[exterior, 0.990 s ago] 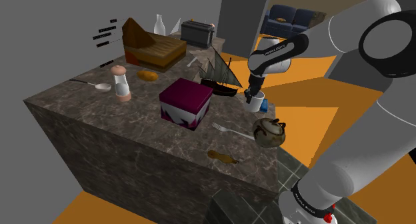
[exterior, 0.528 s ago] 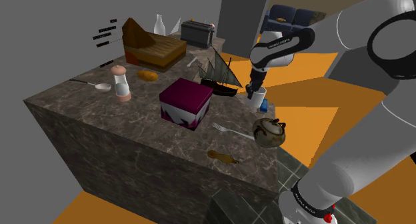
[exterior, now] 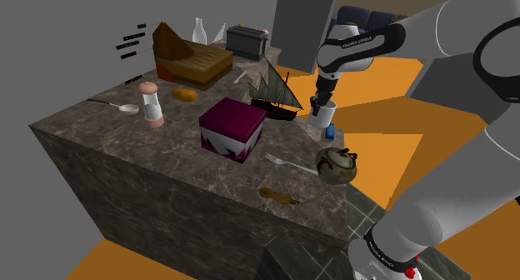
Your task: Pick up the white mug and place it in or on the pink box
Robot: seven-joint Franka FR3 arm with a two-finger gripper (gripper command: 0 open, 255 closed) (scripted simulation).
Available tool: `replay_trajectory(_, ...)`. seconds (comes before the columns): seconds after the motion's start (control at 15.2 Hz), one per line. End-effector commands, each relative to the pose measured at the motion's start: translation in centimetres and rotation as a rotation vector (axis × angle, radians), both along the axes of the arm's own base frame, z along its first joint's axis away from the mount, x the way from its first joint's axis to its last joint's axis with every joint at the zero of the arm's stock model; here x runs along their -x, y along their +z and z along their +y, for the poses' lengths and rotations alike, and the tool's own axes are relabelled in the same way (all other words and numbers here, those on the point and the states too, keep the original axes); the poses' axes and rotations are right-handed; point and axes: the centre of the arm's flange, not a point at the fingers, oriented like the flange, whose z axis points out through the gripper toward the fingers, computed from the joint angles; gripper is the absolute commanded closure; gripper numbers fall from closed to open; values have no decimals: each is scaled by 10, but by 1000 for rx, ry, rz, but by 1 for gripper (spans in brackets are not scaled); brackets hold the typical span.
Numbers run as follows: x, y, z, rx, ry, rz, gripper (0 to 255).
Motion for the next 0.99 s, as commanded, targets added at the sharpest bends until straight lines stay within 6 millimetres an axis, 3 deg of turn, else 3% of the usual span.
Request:
replay_trajectory(0.0, 0, 11, -1, 0, 0, 0, 255)
replay_trajectory(0.92, 0, 85, -1, 0, 0, 0, 255)
